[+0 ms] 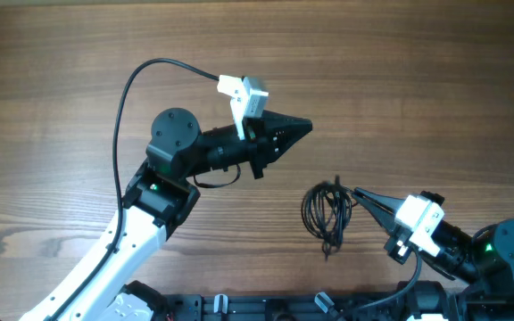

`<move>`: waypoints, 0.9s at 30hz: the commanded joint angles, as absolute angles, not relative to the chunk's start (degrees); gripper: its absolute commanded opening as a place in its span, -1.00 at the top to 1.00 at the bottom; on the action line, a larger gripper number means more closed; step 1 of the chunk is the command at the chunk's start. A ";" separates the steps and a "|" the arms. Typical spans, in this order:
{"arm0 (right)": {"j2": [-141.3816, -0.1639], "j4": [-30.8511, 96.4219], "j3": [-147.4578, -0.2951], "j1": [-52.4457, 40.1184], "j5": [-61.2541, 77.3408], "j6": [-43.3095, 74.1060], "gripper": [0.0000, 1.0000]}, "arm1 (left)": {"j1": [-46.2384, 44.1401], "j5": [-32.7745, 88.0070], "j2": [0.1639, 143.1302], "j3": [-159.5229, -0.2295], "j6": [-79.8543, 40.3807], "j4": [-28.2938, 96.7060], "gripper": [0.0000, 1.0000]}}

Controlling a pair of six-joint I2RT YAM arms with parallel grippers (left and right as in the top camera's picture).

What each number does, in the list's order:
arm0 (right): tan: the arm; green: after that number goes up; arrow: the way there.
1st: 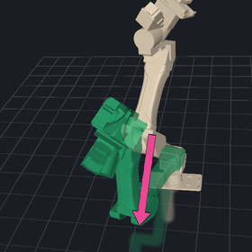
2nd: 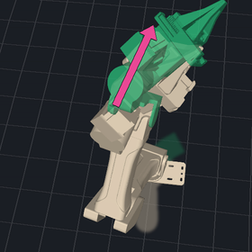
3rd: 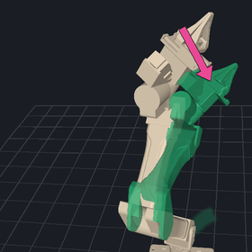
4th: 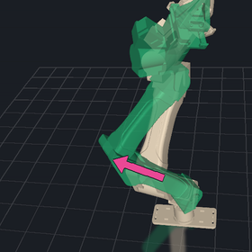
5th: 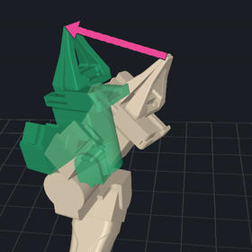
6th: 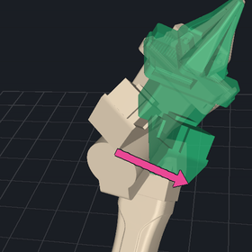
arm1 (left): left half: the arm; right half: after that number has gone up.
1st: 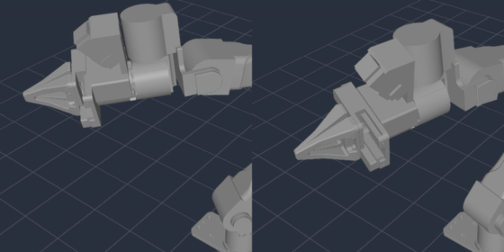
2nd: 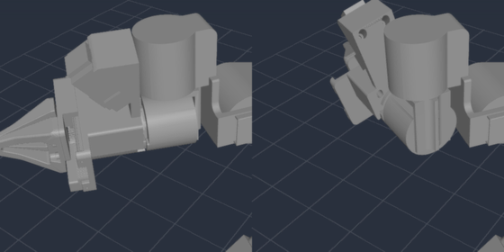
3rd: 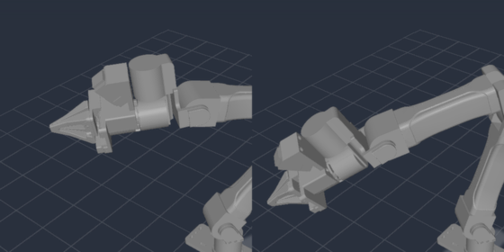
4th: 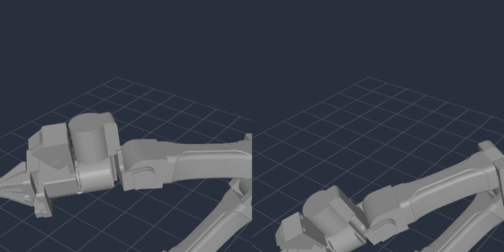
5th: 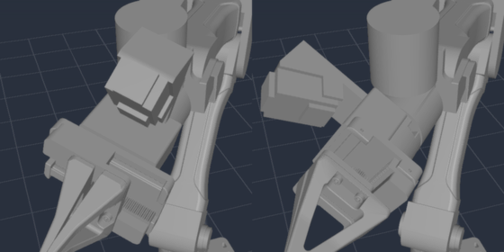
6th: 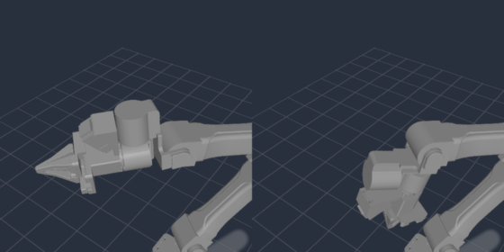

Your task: Untangle cables

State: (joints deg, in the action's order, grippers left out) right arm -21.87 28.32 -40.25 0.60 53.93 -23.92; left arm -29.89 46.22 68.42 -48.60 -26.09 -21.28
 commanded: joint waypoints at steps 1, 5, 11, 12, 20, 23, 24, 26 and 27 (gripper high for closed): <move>-21.61 27.59 -41.25 0.58 54.85 -23.83 0.92 | -29.82 59.68 68.42 -49.15 -13.89 -18.74 0.92; -21.61 26.09 -41.25 0.58 57.34 -23.83 0.92 | -29.87 71.75 68.42 -49.12 -4.19 -12.58 0.92; -21.61 24.56 -41.25 0.56 59.33 -22.28 0.92 | -31.86 71.85 68.42 -49.12 -4.27 -12.58 0.92; -21.61 24.47 -41.25 0.56 59.40 -22.31 0.92 | -32.77 70.39 68.42 -49.12 -4.29 -12.51 0.92; -21.61 22.31 -41.25 0.58 59.48 -20.64 0.92 | -36.64 65.17 71.31 -49.12 -4.29 -12.08 0.09; -21.61 22.15 -41.25 0.58 60.05 -20.58 0.91 | -36.64 62.70 71.37 -49.15 -4.95 -11.99 0.34; -21.61 22.17 -41.25 0.58 60.05 -20.58 0.92 | -36.64 61.78 71.37 -49.15 -4.95 -11.99 0.69; -21.61 22.17 -41.25 0.58 60.05 -20.60 0.91 | -36.64 61.41 71.37 -49.15 -4.93 -11.99 0.92; -21.61 22.17 -41.25 0.58 60.05 -20.60 0.91 | -36.64 61.41 71.37 -49.15 -4.93 -12.01 0.92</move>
State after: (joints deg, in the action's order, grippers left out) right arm -21.87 22.63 -40.23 0.60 58.46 -21.71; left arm -36.51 63.18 71.07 -48.73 -4.97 -11.97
